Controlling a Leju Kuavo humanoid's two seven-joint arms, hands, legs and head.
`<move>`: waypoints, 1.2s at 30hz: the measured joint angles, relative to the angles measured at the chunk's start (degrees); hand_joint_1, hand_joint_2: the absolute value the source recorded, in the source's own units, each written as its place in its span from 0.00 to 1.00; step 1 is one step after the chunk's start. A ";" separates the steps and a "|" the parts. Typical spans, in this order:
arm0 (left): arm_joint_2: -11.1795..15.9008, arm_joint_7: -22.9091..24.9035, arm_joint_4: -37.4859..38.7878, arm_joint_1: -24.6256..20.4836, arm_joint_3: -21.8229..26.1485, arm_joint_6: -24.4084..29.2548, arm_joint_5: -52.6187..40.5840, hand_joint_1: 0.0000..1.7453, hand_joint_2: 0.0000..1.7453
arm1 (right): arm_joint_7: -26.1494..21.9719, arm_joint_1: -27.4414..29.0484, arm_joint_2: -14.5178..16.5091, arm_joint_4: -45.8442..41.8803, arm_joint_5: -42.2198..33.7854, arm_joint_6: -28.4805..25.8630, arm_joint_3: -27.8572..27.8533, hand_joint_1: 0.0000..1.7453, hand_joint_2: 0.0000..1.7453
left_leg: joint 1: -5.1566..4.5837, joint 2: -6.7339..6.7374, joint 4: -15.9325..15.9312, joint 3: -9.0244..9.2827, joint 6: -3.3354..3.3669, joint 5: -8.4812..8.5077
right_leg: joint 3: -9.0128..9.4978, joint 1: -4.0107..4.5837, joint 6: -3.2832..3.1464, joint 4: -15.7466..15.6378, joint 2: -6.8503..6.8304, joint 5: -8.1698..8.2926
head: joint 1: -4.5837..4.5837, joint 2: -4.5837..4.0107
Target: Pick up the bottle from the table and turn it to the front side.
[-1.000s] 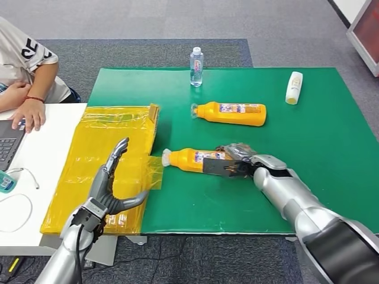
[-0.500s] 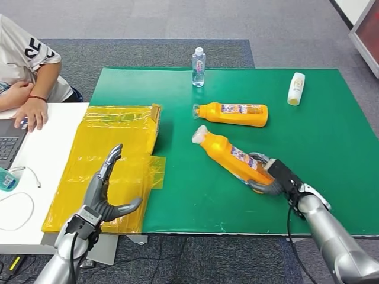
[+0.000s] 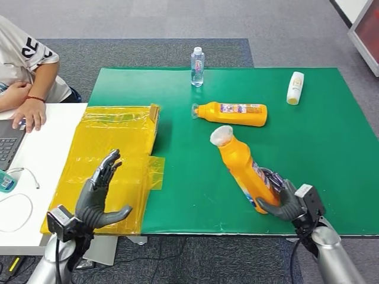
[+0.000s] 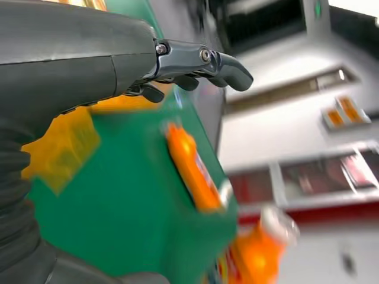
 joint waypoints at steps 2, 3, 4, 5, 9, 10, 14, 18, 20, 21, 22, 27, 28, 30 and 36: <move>0.66 0.00 1.27 -0.69 0.65 -5.24 2.62 0.00 1.00 | -0.58 0.11 0.87 -1.68 -0.15 0.75 -0.26 1.00 1.00 | 0.00 0.00 0.00 0.00 -0.01 0.02 | 0.00 0.00 -0.01 0.00 0.00 -0.01 | 0.01 0.00; 0.93 0.00 2.42 -1.19 1.16 -7.73 3.53 0.00 1.00 | -0.78 0.11 1.38 -2.57 -0.10 1.00 -0.26 1.00 1.00 | 0.01 0.00 0.00 0.00 -0.03 0.03 | -0.01 0.00 -0.01 0.00 0.00 0.00 | 0.01 0.00; 1.15 0.00 3.75 -1.80 1.76 -10.34 4.24 0.00 1.00 | -0.91 0.10 1.91 -3.46 0.01 1.19 -0.13 1.00 1.00 | 0.01 0.00 0.00 0.00 -0.05 0.05 | -0.01 0.01 -0.03 0.01 0.00 0.01 | 0.01 0.00; 1.29 0.00 5.13 -2.47 2.44 -13.04 4.75 0.00 1.00 | -0.98 0.05 2.40 -4.30 0.19 1.34 0.09 1.00 1.00 | 0.02 0.00 0.00 0.00 -0.06 0.06 | -0.01 0.01 -0.04 0.01 0.00 0.01 | -0.01 0.00; 1.52 0.00 9.69 -4.88 4.93 -19.43 5.84 0.00 1.00 | -1.04 -0.33 3.87 -6.94 0.81 1.52 1.42 1.00 1.00 | 0.05 0.00 0.00 0.00 -0.07 0.11 | -0.02 0.03 -0.05 0.03 -0.01 0.02 | 0.00 0.00; 1.56 0.00 10.41 -5.20 5.29 -19.72 5.92 0.00 1.00 | -1.05 -0.38 4.10 -7.38 0.84 1.53 1.67 1.00 1.00 | 0.05 0.00 0.00 0.00 -0.07 0.11 | -0.01 0.03 -0.05 0.03 -0.01 0.02 | 0.00 0.00; 1.63 0.00 12.22 -5.83 6.13 -20.07 5.98 0.00 1.00 | -1.05 -0.47 4.59 -8.36 0.89 1.53 2.21 1.00 1.00 | 0.01 0.00 0.00 -0.02 -0.04 0.10 | -0.01 0.01 -0.04 0.02 -0.01 0.02 | 0.00 0.00; 1.65 0.00 13.37 -6.27 6.65 -20.69 5.92 0.00 1.00 | -1.10 -0.56 4.86 -8.79 0.91 1.58 2.55 1.00 1.00 | 0.00 0.00 0.00 -0.02 -0.02 0.08 | -0.02 0.00 -0.03 0.01 -0.02 0.01 | 0.01 0.00; 1.71 0.00 14.10 -6.94 6.74 -22.46 5.63 0.00 1.00 | -1.32 -0.78 5.07 -9.08 0.96 1.83 3.02 1.00 1.00 | 0.00 0.00 0.00 -0.02 -0.03 0.09 | -0.02 0.01 -0.04 0.02 -0.01 0.02 | 0.01 0.00; 1.82 0.00 14.55 -7.47 6.73 -23.55 5.37 0.00 1.00 | -1.46 -0.97 5.27 -9.30 1.10 1.96 3.46 1.00 1.00 | 0.01 0.00 0.00 -0.02 -0.05 0.10 | -0.03 0.02 -0.06 0.02 -0.01 0.04 | 0.01 0.00; 2.03 0.00 15.02 -8.12 6.70 -24.64 5.08 0.00 1.00 | -1.58 -1.25 5.57 -9.55 1.38 2.01 4.13 1.00 1.00 | 0.02 0.01 0.00 -0.02 -0.08 0.10 | -0.05 0.03 -0.10 0.03 0.01 0.06 | 0.01 0.00; 3.83 0.00 17.10 -12.84 5.81 -28.15 4.23 0.00 1.00 | -1.74 -3.58 7.77 -10.04 4.96 -0.89 9.80 1.00 1.00 | 0.11 0.05 0.00 -0.02 -0.22 0.22 | -0.14 0.10 -0.23 0.08 0.06 0.12 | -0.01 0.00; 4.15 0.00 17.50 -13.86 5.35 -28.52 4.14 0.00 1.00 | -1.57 -4.13 8.23 -10.06 5.77 -1.87 11.08 1.00 1.00 | 0.13 0.05 0.00 -0.02 -0.23 0.24 | -0.14 0.10 -0.24 0.09 0.06 0.12 | -0.01 0.00; 4.58 0.00 18.07 -15.65 4.16 -28.86 4.03 0.00 1.00 | -1.00 -5.15 9.12 -10.04 7.47 -4.21 13.50 1.00 1.00 | 0.15 0.05 0.00 -0.02 -0.24 0.26 | -0.14 0.11 -0.25 0.11 0.06 0.12 | -0.02 0.00; 4.81 0.00 18.26 -19.96 -0.53 -29.44 4.36 0.00 1.00 | 0.88 -7.53 11.62 -8.57 12.81 -11.40 19.32 1.00 1.00 | 0.14 0.04 0.00 -0.03 -0.24 0.27 | -0.14 0.11 -0.23 0.11 0.06 0.14 | 0.01 0.00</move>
